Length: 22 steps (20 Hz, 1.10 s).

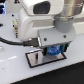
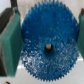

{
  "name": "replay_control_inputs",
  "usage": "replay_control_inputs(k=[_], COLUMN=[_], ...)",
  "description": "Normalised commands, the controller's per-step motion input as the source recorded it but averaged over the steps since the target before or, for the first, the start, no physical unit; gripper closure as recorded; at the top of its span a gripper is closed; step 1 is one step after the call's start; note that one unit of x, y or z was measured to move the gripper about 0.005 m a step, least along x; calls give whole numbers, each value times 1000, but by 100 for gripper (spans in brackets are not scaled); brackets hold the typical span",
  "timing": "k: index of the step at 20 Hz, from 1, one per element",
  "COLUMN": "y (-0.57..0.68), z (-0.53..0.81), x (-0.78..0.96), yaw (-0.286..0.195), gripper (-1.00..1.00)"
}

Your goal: Insert the blue gear onto the right peg, followed by the red gear

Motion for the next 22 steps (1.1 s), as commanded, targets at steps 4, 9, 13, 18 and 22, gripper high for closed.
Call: replay_control_inputs(k=[4,9,13,18,22], y=[44,22,26,137,178], z=[-33,-250,-133,79,253], x=[204,190,89,-4,-9], yaw=[0,0,0,0,0], gripper=[100,100,100,-100,-100])
